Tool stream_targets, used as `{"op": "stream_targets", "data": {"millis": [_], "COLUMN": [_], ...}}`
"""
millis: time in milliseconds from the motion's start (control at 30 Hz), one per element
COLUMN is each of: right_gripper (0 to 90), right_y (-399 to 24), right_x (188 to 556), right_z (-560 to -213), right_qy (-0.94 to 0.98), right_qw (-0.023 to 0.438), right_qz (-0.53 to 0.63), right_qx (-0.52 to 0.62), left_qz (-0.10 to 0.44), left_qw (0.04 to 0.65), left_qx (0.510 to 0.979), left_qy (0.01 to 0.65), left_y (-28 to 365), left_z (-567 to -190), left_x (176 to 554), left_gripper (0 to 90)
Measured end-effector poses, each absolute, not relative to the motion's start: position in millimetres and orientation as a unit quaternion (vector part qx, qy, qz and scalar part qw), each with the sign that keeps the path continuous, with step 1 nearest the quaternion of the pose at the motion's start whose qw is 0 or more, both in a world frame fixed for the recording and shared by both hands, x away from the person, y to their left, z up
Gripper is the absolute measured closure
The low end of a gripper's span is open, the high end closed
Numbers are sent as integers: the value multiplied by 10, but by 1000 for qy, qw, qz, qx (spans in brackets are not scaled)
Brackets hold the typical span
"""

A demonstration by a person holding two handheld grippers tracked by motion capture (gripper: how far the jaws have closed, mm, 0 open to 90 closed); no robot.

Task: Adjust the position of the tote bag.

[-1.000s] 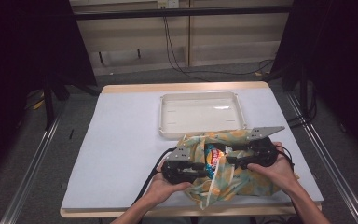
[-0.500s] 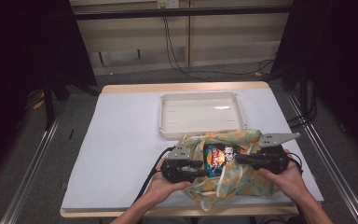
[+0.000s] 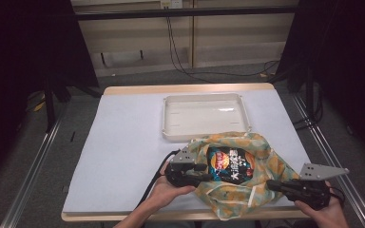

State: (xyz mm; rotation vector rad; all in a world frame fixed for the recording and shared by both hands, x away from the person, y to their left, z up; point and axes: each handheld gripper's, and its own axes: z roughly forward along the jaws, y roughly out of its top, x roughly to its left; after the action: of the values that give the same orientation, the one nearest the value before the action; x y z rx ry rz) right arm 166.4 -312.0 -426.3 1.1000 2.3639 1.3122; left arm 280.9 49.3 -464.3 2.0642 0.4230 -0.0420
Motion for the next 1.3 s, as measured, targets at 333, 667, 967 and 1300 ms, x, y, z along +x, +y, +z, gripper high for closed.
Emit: {"op": "stream_targets", "data": {"millis": [333, 667, 967, 1300], "right_gripper": [717, 609, 578, 582], "right_y": [-3094, -2765, -2430, -2446], "right_x": [1737, 1964, 2284, 2232], "right_z": [-4291, -4022, -3980, -4110], "right_qy": [807, 805, 810, 811], "right_qw": [111, 123, 113, 109], "right_qz": [438, 462, 471, 465], "right_qx": [379, 351, 331, 339], "left_qz": [-21, -30, -37, -25], "left_qw": [477, 462, 437, 496], "left_qx": [860, 872, 885, 860], "left_qy": [178, 162, 158, 119], "left_y": [511, 583, 551, 563], "left_z": [-4684, -4698, -4810, -4536], "left_x": [2784, 2729, 2744, 2590], "left_gripper": [566, 608, 712, 760]}}
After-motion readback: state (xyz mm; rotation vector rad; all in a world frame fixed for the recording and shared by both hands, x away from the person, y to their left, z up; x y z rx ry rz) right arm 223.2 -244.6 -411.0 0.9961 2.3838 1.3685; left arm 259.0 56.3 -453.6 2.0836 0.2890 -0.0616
